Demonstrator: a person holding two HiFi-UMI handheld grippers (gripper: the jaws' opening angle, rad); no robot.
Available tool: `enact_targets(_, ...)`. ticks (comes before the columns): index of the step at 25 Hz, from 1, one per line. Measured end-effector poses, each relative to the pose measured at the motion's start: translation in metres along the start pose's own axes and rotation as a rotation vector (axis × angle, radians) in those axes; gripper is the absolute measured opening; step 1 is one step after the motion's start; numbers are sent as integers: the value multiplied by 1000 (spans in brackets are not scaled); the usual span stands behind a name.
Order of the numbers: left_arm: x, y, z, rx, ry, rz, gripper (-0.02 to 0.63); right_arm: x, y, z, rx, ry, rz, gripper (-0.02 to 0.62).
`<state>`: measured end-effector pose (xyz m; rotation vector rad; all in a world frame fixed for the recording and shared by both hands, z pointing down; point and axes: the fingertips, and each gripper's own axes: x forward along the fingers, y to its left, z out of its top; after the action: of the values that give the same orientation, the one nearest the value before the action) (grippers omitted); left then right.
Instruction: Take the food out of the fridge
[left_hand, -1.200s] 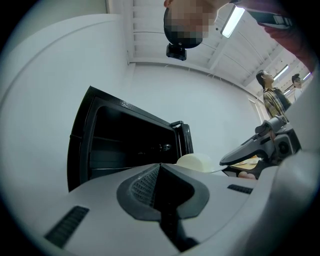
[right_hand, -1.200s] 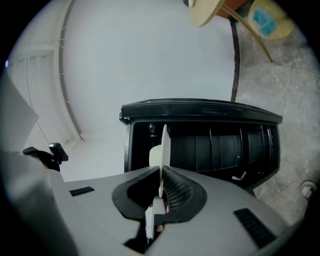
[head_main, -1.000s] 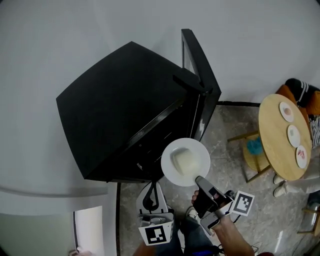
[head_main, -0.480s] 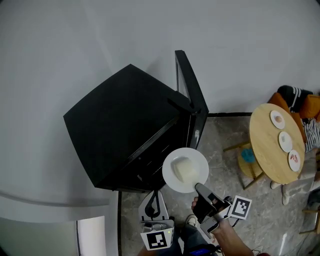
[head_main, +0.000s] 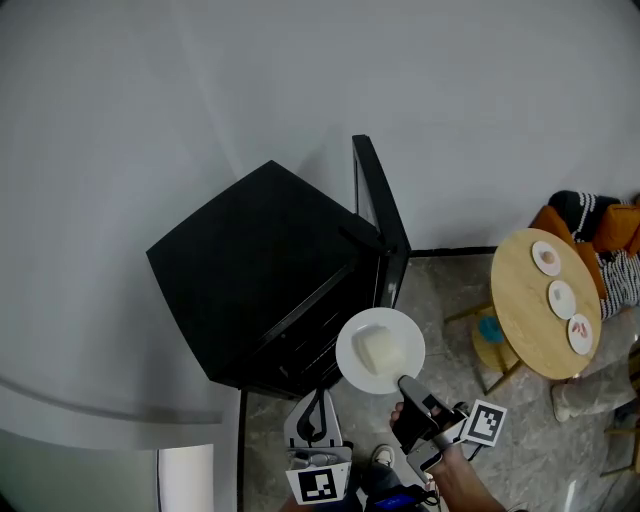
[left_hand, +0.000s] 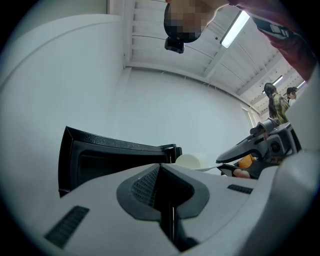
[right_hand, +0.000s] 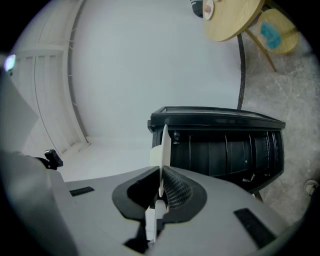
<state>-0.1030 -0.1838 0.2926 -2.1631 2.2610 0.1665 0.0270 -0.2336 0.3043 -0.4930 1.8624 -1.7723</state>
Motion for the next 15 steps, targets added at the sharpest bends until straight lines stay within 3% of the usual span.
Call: enact_targets(15,-23,-9,47,34,-44,-41,14,-30,48,-17,-36,1,11,35)
